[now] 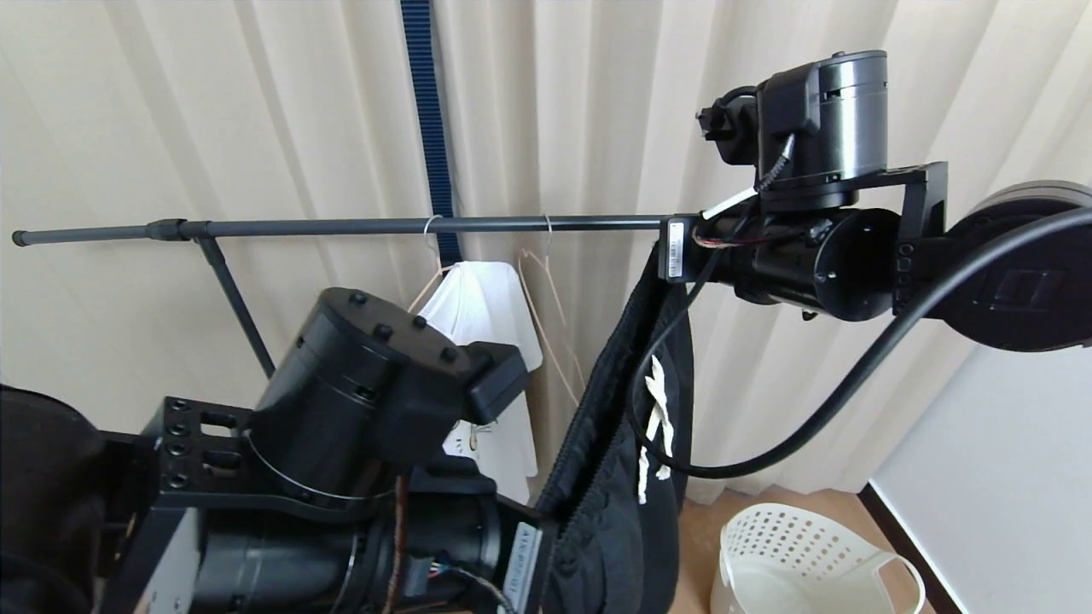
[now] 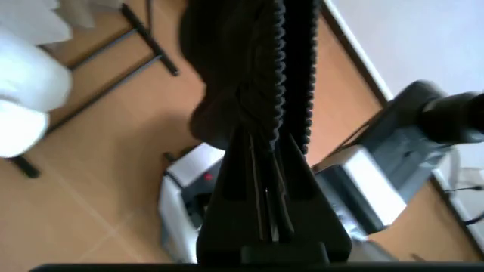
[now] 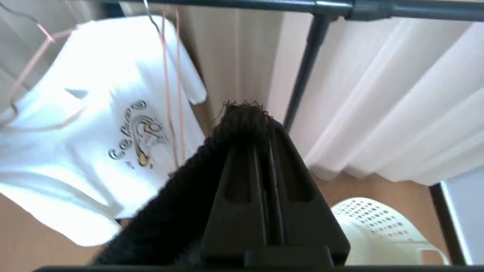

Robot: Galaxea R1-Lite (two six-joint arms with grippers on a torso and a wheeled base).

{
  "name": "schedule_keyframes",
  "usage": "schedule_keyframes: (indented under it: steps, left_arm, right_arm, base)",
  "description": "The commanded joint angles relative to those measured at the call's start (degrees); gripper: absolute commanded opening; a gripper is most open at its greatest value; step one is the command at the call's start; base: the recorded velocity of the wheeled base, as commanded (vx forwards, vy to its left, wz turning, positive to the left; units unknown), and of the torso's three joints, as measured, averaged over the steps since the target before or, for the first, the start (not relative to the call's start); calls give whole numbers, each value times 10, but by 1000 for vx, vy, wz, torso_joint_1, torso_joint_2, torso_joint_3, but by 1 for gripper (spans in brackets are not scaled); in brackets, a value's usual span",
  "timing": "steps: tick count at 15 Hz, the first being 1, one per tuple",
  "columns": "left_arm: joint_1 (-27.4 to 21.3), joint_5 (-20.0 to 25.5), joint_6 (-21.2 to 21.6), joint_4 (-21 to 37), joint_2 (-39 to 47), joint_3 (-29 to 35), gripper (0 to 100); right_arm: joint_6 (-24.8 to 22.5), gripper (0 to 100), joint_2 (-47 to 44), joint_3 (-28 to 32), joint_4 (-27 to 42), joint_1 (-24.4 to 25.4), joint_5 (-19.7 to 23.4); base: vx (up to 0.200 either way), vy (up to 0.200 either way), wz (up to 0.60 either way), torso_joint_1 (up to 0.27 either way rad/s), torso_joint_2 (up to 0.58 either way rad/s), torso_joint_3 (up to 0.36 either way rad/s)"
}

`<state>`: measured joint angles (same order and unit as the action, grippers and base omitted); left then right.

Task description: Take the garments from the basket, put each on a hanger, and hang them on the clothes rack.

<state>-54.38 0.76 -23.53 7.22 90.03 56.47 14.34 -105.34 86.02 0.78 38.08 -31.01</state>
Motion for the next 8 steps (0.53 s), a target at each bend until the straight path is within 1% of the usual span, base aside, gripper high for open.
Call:
schedule_keyframes:
  steps: [1, 3, 5, 6, 7, 8]
  left_arm:
    - [-39, -1, -35, -33, 48, 26, 0]
    - [-42, -1, -37, -48, 51, 29, 0]
    - [-41, -9, -36, -48, 49, 26, 0]
    - [-37, -26, -36, -46, 49, 22, 0]
    - [-24, -56, -33, -45, 47, 12, 0]
    - [0, -83, -23, -45, 46, 1, 0]
  right_arm:
    - [3, 0, -26, 16, 0, 6, 0]
    - [11, 0, -23, 16, 1, 6, 0]
    - [17, 0, -20, 14, 5, 7, 0]
    - [18, 0, -12, 12, 7, 4, 0]
    - [19, 0, -1, 6, 7, -2, -2]
    - [17, 0, 18, -9, 7, -11, -3]
  base:
    - [0, 0, 0, 0, 0, 0]
    - [0, 0, 0, 0, 0, 0]
    - [0, 0, 0, 0, 0, 0]
    - [0, 0, 0, 0, 0, 0]
    - [0, 0, 0, 0, 0, 0]
    - [0, 0, 0, 0, 0, 0]
